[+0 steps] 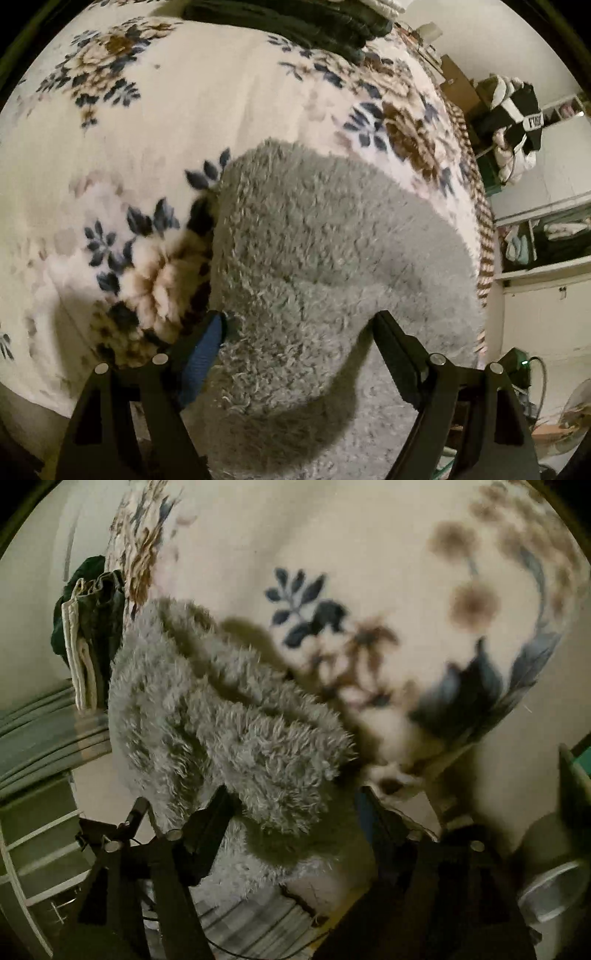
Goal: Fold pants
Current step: 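Lift the folded pants with both grippers and carry them toward the clothes stack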
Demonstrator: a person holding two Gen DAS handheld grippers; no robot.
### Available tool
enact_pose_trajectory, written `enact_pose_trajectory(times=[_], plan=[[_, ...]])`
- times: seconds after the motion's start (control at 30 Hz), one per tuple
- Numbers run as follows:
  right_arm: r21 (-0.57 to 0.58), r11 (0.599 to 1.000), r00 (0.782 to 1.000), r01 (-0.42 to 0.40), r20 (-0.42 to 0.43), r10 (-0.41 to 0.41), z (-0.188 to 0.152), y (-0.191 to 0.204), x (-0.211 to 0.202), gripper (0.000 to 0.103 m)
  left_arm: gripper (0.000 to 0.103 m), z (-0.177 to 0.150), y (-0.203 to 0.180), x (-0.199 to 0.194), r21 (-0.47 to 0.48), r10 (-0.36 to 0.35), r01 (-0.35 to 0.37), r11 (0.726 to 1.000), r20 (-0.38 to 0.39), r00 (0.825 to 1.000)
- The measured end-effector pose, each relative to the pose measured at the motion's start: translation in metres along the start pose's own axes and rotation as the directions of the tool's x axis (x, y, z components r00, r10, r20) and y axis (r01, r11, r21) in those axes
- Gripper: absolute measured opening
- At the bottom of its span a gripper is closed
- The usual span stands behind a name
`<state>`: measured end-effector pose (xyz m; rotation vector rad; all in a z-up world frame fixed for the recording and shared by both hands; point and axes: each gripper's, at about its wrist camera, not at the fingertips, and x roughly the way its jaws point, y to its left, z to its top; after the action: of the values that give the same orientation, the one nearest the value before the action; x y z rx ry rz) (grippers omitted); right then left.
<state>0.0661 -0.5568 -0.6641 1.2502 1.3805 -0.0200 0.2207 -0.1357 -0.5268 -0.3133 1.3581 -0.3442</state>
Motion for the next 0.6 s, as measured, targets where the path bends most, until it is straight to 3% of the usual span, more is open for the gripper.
enact_pose_trajectory(times=[0.03, 0.1, 0.2, 0.27, 0.37, 0.43, 0.47, 0.5, 0.57, 0.6], plan=[[-0.028, 0.999, 0.999, 0.018, 0.036, -0.017, -0.003, 0.006, -0.004, 0.007, 0.082, -0.002, 0.001, 0.001, 0.005, 0.008, -0.008, 1.0, 0.003, 1.0], [-0.116, 0.989, 0.985, 0.091, 0.158, -0.072, -0.016, 0.026, -0.024, 0.007, 0.082, -0.006, 0.002, 0.004, 0.012, 0.016, -0.016, 1.0, 0.0, 1.0], [-0.185, 0.975, 0.965, 0.123, 0.252, -0.074, -0.033, 0.045, -0.055, 0.007, 0.082, -0.01, 0.004, 0.008, 0.018, 0.03, -0.03, 0.999, -0.003, 1.0], [-0.185, 0.97, 0.966, 0.157, 0.231, -0.113, -0.035, 0.043, -0.056, 0.007, 0.082, -0.011, 0.006, 0.01, 0.017, 0.031, -0.031, 0.999, -0.007, 1.0], [-0.116, 0.976, 0.98, 0.186, 0.088, -0.177, -0.024, 0.016, -0.03, 0.009, 0.082, -0.011, 0.008, 0.01, 0.005, 0.022, -0.021, 1.0, -0.021, 1.0], [-0.074, 0.988, 0.991, 0.137, 0.006, -0.137, -0.017, 0.001, -0.014, 0.026, 0.082, -0.01, 0.008, 0.007, -0.007, 0.009, -0.01, 1.0, -0.028, 1.0], [-0.076, 0.991, 0.993, 0.113, 0.021, -0.112, -0.017, 0.0, -0.014, 0.044, 0.082, -0.011, 0.008, 0.003, -0.012, -0.006, 0.006, 1.0, -0.028, 1.0], [-0.105, 0.992, 0.996, 0.076, 0.054, -0.07, -0.016, 0.002, -0.02, 0.072, 0.082, -0.011, 0.009, -0.002, -0.016, -0.027, 0.026, 1.0, -0.021, 0.999], [-0.145, 0.989, 0.997, 0.003, 0.073, 0.007, -0.013, 0.005, -0.024, 0.103, 0.087, -0.012, 0.011, -0.008, -0.021, -0.075, 0.075, 0.997, -0.004, 0.997], [-0.159, 0.986, 0.996, -0.047, 0.069, 0.059, -0.01, 0.006, -0.022, 0.103, 0.092, -0.013, 0.013, -0.01, -0.021, -0.096, 0.097, 0.995, 0.009, 0.995]])
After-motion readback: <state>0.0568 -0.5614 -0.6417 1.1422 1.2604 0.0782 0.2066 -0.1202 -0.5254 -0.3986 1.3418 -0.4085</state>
